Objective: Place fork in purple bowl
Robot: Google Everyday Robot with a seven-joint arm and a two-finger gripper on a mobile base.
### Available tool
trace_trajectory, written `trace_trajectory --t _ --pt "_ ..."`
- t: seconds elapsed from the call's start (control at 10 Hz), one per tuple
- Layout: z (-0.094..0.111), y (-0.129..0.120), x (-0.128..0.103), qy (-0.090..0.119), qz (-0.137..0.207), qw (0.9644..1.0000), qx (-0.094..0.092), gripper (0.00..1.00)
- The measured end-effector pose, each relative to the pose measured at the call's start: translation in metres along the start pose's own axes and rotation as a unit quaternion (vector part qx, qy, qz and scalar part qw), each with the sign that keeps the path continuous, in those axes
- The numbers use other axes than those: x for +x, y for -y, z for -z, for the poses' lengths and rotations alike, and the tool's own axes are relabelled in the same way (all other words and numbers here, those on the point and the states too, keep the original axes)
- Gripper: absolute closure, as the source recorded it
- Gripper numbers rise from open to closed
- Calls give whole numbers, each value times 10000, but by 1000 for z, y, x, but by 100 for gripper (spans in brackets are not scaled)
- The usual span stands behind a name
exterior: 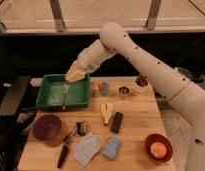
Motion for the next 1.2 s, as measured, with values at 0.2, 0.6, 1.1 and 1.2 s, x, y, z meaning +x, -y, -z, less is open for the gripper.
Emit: trace_trajectory --t 0.2,0.6,1.1,1.2 --pt "-30 -17 -23 129 160 9993 -309 100" --pt "-28 -16 -22 131 143 9994 -289 100" --pt "-30 -15 -22 153 175 9993 -285 100" --pt "-32 -14 -22 178 223 9992 -275 100"
